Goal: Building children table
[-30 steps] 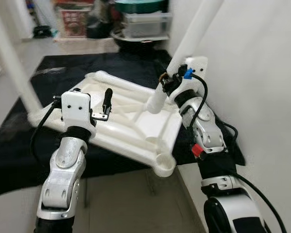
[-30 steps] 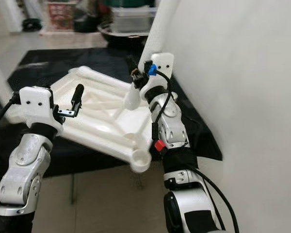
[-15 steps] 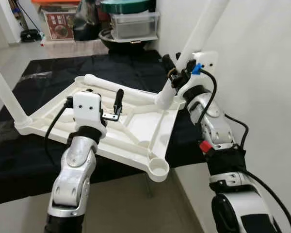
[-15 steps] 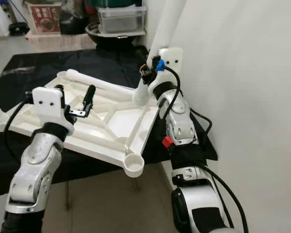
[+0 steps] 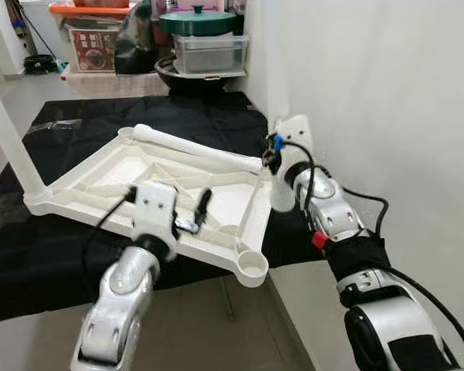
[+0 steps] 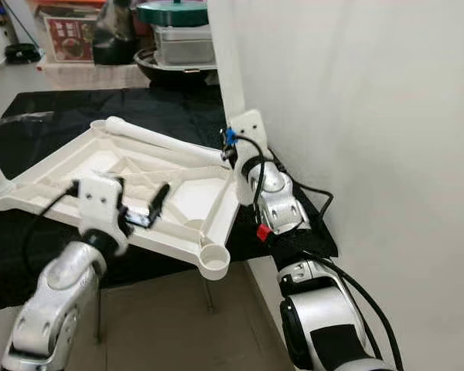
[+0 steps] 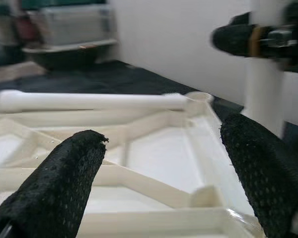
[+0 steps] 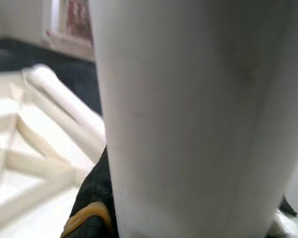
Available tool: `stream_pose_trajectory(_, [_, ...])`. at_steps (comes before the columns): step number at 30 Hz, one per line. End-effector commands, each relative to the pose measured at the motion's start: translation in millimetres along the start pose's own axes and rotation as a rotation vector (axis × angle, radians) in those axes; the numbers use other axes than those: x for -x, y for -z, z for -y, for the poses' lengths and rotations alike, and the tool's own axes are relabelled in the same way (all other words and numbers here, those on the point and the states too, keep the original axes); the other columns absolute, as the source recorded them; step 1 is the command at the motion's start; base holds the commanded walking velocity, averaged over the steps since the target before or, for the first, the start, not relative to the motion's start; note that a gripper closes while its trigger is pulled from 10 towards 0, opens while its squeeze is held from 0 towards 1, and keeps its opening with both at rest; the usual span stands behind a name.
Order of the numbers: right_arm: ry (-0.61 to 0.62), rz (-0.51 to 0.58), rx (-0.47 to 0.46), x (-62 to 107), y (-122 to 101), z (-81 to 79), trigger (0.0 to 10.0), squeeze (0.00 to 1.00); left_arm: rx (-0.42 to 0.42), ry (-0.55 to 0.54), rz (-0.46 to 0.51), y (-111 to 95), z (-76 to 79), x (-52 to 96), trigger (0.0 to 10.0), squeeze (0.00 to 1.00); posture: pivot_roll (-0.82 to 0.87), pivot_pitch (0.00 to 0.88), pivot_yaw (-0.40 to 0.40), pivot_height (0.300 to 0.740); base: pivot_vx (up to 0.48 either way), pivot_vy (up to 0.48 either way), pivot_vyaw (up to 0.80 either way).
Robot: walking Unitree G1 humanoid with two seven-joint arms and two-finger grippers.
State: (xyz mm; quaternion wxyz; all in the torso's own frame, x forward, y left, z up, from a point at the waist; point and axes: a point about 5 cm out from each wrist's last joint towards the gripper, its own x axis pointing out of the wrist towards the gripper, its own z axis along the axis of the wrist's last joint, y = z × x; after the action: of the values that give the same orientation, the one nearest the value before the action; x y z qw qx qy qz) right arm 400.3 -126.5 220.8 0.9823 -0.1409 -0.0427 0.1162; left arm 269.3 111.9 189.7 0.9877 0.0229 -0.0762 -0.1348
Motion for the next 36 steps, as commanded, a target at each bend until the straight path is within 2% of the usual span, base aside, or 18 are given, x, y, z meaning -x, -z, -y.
stream_pose_trajectory(1, [0.017,0.008,0.032,-4.1,-7,1.7,10.0,0.00,-0.005,0.025,-0.003,-1,3.8,4.4,10.0,0.00,0.10,0.089,-0.061,0.740,0.000,0.000,0.00])
stream_pose_trajectory(3, [0.035,-0.038,0.026,-5.9,1,2.4,10.0,0.00,-0.002,0.037,-0.005,-3,8.1,9.5,10.0,0.00,0.10,0.127,-0.067,0.740,0.000,0.000,0.00])
stream_pose_trajectory(12, [0.067,-0.081,0.010,-8.1,13,2.0,10.0,0.00,-0.003,0.047,-0.017,-4,12.3,16.3,10.0,0.00,0.11,0.160,-0.067,0.740,0.000,0.000,0.00])
stream_pose_trajectory(13, [0.080,-0.091,-0.047,-9.0,13,1.0,10.0,0.00,-0.002,0.046,-0.021,-4,12.1,17.5,10.0,0.00,0.11,0.176,-0.065,0.740,0.000,0.000,0.00])
stream_pose_trajectory(15, [0.080,-0.091,-0.047,-9.0,13,1.0,10.0,0.00,-0.002,0.046,-0.021,-4,12.1,17.5,10.0,0.00,0.11,0.176,-0.065,0.740,0.000,0.000,0.00])
stream_pose_trajectory(18, [0.141,-0.052,-0.253,-14.2,0,1.8,10.0,0.00,0.007,0.042,-0.025,-5,11.7,19.2,10.0,0.00,0.11,0.187,-0.068,0.740,0.000,0.000,0.00])
stream_pose_trajectory(21, [0.186,-0.007,-0.340,-17.7,-13,5.4,10.0,0.00,0.010,0.044,-0.028,-5,13.2,19.8,10.0,0.00,0.11,0.189,-0.074,0.740,0.000,0.000,0.00])
stream_pose_trajectory(22, [0.198,0.022,-0.410,-20.9,-23,3.7,10.0,0.00,0.012,0.044,-0.031,-5,14.4,21.0,10.0,0.00,0.11,0.187,-0.076,0.740,0.000,0.000,0.00])
stream_pose_trajectory(23, [0.198,0.022,-0.410,-20.9,-23,3.7,10.0,0.00,0.012,0.044,-0.031,-5,14.4,21.0,10.0,0.00,0.11,0.187,-0.076,0.740,0.000,0.000,0.00])
stream_pose_trajectory(26, [0.182,0.057,-0.474,-23.9,-34,-1.3,10.0,0.00,0.021,0.045,-0.030,-5,15.7,21.6,10.0,0.00,0.11,0.186,-0.076,0.740,0.000,0.000,0.00])
stream_pose_trajectory(27, [0.146,0.088,-0.573,-27.2,-45,-9.0,10.0,0.00,0.019,0.048,-0.026,-6,16.8,21.8,10.0,0.00,0.11,0.186,-0.078,0.740,0.000,0.000,0.00])
stream_pose_trajectory(29, [0.146,0.088,-0.573,-27.2,-45,-9.0,10.0,0.00,0.019,0.048,-0.026,-6,16.8,21.8,10.0,0.00,0.11,0.186,-0.078,0.740,0.000,0.000,0.00])
stream_pose_trajectory(30, [0.116,0.108,-0.626,-29.1,-53,-15.0,10.0,0.00,0.022,0.049,-0.024,-7,17.5,21.7,10.0,0.00,0.11,0.184,-0.080,0.740,0.000,0.000,0.00])
stream_pose_trajectory(31, [0.116,0.108,-0.626,-29.1,-53,-15.0,10.0,0.00,0.022,0.049,-0.024,-7,17.5,21.7,10.0,0.00,0.11,0.184,-0.080,0.740,0.000,0.000,0.00])
stream_pose_trajectory(32, [0.051,0.170,-0.762,-32.2,-75,-29.0,10.0,0.00,0.024,0.052,-0.015,-10,18.0,21.3,10.0,0.00,0.11,0.180,-0.086,0.740,0.000,0.000,0.00])
stream_pose_trajectory(33, [0.026,0.191,-0.816,-33.1,-85,-35.4,10.0,0.00,0.023,0.051,-0.010,-10,17.3,21.2,10.0,0.00,0.11,0.177,-0.087,0.740,0.000,0.000,0.00])
stream_pose_trajectory(34, [0.014,0.201,-0.845,-33.4,-90,-38.8,10.0,0.00,0.022,0.049,-0.008,-10,16.9,21.1,10.0,0.00,0.11,0.176,-0.089,0.740,0.000,0.000,0.00])
stream_pose_trajectory(36, [0.014,0.201,-0.845,-33.4,-90,-38.8,10.0,0.00,0.022,0.049,-0.008,-10,16.9,21.1,10.0,0.00,0.11,0.176,-0.089,0.740,0.000,0.000,0.00])
